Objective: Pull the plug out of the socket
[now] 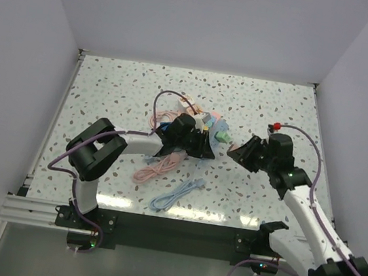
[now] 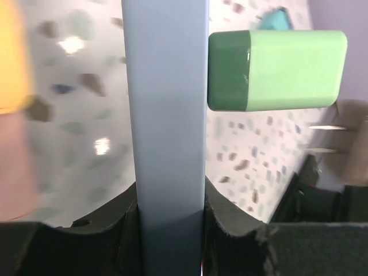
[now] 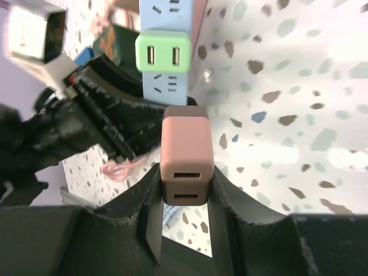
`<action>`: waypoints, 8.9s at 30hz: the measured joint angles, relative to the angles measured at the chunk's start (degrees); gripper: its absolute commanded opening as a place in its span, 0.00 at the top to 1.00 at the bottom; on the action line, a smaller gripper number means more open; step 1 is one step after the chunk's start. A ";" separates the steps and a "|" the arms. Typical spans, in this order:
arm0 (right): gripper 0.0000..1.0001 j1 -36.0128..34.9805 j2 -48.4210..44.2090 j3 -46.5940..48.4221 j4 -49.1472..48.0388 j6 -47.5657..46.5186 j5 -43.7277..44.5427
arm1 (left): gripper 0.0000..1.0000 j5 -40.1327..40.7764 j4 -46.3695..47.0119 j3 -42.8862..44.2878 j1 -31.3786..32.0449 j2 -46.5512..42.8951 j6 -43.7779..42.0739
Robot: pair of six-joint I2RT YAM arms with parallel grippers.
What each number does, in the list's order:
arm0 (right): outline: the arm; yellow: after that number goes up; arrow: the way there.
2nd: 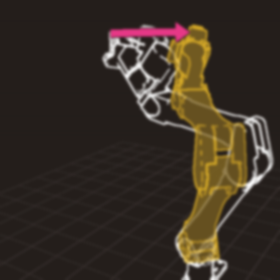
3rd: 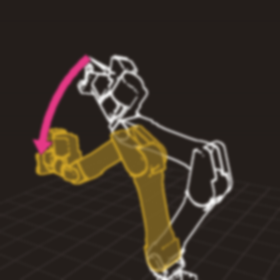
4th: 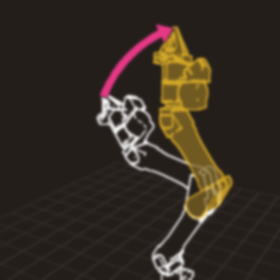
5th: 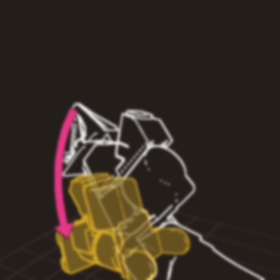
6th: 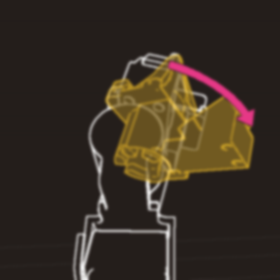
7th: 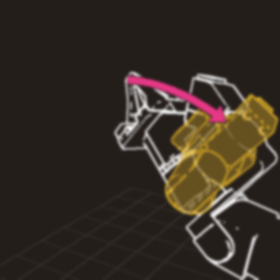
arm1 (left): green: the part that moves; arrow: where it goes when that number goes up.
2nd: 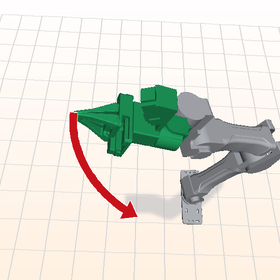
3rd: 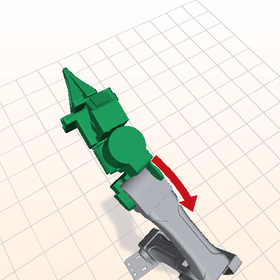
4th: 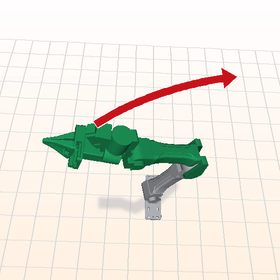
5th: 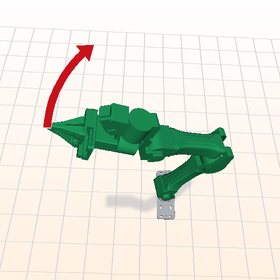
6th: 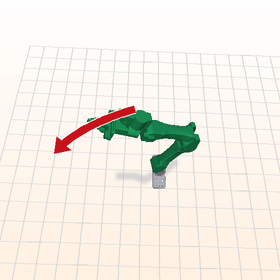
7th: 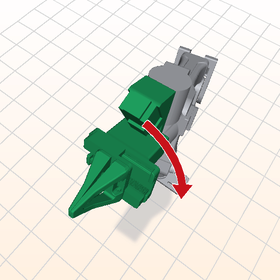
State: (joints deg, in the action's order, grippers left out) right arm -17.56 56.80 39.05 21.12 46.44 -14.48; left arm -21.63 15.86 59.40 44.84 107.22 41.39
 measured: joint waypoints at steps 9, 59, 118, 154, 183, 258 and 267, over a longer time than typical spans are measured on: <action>1.00 8.92 -3.80 3.50 16.50 -6.69 7.28 | 1.00 4.02 -3.19 -0.50 -3.37 1.29 -0.07; 0.47 0.90 23.91 7.78 -8.59 1.16 -7.13 | 1.00 -0.92 -4.35 -1.99 -0.13 0.52 -2.03; 1.00 5.53 11.69 10.91 27.30 0.83 30.21 | 1.00 2.75 -5.53 1.44 -1.20 0.04 -2.43; 0.11 5.57 17.18 18.75 22.05 -7.17 23.28 | 0.07 0.00 -15.34 1.53 0.55 -2.73 -6.64; 0.19 -8.48 57.33 56.68 17.90 -4.76 18.73 | 0.31 11.69 -21.97 -6.40 -8.02 -20.83 -7.17; 1.00 0.57 48.87 27.58 -5.95 -2.19 -2.49 | 0.14 7.61 -21.27 2.89 -5.01 -5.95 -12.22; 1.00 1.18 48.43 25.35 -7.72 -5.66 -9.20 | 0.14 7.87 -21.35 3.41 -3.08 -0.85 -17.03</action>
State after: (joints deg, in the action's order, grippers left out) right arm -16.38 105.23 64.40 13.41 40.77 -23.68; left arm -13.76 -5.50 62.81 41.76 106.37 24.36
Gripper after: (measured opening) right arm 0.505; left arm 0.861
